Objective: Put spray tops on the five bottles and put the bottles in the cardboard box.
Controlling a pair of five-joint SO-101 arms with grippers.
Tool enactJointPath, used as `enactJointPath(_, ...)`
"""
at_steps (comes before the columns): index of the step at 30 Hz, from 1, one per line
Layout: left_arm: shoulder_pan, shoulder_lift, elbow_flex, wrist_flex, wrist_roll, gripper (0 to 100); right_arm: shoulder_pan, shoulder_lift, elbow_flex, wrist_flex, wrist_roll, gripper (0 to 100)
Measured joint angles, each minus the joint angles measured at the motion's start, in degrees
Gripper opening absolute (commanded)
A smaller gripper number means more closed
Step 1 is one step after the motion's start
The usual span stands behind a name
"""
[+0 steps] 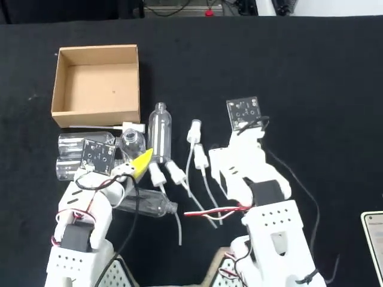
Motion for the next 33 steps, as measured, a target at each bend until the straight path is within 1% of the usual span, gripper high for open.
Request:
enactJointPath(7,0.0,0.0,0.0,0.79,0.0,32,0.0,0.0,0.0,0.0,0.0,13.8)
enactJointPath(12,0.0,0.18,-0.62,4.84,0.0,32,0.0,0.0,0.0,0.0,0.0,13.8)
enactJointPath(16,0.0,5.01,-0.79,5.45,0.0,32,0.0,0.0,0.0,0.0,0.0,13.8)
enactJointPath(19,0.0,10.73,-2.02,2.46,0.18,32,0.0,0.0,0.0,0.0,0.0,13.8)
enactJointPath(23,0.0,18.73,-4.57,-2.9,4.48,32,0.0,0.0,0.0,0.0,0.0,13.8)
enactJointPath(25,0.0,22.15,-5.01,-5.63,5.27,32,0.0,0.0,0.0,0.0,0.0,13.8)
enactJointPath(33,0.0,25.23,-3.43,-14.86,5.54,32,0.0,0.0,0.0,0.0,0.0,13.8)
